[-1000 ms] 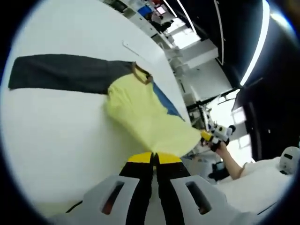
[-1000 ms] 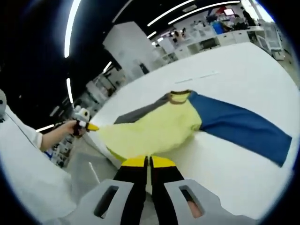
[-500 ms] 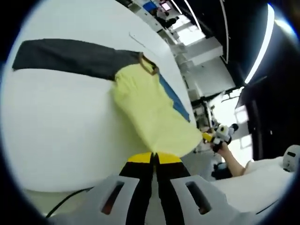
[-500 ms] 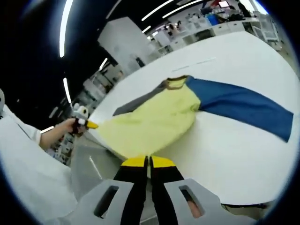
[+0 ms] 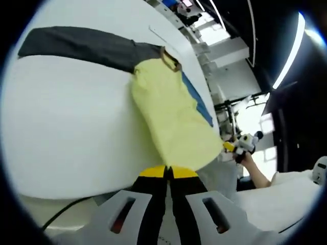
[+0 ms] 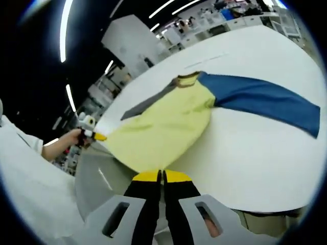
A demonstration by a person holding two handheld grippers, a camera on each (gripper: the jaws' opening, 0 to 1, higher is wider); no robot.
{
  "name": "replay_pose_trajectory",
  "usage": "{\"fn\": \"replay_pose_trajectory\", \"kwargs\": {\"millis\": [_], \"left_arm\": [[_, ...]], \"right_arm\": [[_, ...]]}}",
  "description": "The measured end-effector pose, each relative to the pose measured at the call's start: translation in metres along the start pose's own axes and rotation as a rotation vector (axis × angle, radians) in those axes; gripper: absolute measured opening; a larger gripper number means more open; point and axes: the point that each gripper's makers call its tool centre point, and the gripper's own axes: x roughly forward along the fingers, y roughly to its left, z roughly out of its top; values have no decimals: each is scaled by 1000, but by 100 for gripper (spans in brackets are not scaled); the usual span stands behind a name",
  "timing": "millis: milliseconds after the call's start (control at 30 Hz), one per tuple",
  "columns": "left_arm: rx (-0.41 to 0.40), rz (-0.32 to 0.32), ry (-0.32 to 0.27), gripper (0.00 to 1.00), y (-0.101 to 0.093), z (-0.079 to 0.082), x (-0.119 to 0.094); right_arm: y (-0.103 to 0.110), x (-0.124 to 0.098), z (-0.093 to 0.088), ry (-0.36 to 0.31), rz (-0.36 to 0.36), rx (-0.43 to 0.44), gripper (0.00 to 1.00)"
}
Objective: Fold the garment on the visible template until the final outline fits inside the template.
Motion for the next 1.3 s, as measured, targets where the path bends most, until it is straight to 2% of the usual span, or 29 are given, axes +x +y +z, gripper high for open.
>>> {"fn": "replay_pose_trajectory", "kwargs": {"millis": [400,833,1300], "left_arm": [[-24,40,55,0,17,-25,11],[-42,68,74,0,30,-37,19],[-54,96,105,0,40,-48,27]], "right_arm": [[-10,5,-23,68,-32,13,2],[-21,12,-49,181,-94,-19,2],[-29,15,-65,241,-121,-34,2]]}}
